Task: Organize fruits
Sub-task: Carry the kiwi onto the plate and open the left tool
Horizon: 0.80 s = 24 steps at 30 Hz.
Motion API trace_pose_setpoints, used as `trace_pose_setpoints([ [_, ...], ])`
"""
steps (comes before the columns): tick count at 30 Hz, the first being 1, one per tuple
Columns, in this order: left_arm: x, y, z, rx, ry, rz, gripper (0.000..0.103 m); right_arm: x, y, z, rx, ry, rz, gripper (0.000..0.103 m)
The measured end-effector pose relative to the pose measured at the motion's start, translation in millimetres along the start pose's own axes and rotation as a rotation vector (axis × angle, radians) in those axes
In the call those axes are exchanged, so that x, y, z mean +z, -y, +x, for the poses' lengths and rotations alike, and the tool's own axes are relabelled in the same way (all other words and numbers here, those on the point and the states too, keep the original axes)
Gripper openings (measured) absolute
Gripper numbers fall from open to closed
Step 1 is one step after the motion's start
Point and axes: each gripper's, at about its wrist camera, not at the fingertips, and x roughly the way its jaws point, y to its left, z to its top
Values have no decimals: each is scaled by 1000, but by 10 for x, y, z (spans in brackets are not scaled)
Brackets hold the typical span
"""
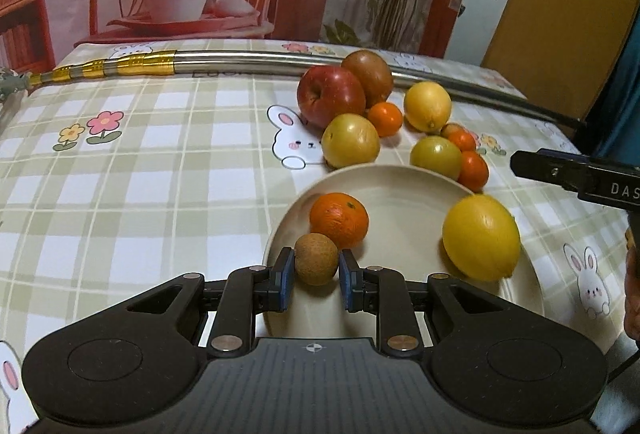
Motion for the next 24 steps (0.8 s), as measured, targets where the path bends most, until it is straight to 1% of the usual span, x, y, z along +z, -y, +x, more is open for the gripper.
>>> trace_pose_setpoints([
  [2,9,-19,11,-12,10,-14,25,47,-14,52,11,-3,-9,63],
  [4,11,-44,14,-31,20,-29,28,93,-36,122,29,-10,-21,62],
  [6,4,-60,-1,-51,37,-41,31,133,-61,223,65,-32,-44,57],
  [8,-10,-53,-25,-72,56,-27,32,159,-94,327,97,-63,-71,48],
  [10,-17,-31,-52,-76,72,-6,32,186,-130,416,114,-89,-85,45],
  [12,-30,-31,-91,-85,90,-5,32,215,-155,511,121,-117,-93,44],
  [14,-40,-63,-136,-107,109,-24,37,231,-179,596,115,-141,-101,43],
  [15,-51,-73,-167,-115,122,-33,37,235,-187,619,114,-143,-107,43],
  [18,-70,-101,-254,-136,165,-49,37,268,-248,700,106,-163,-137,43],
  [24,-43,-203,-346,-146,202,-106,37,331,-359,874,127,-217,-165,43],
])
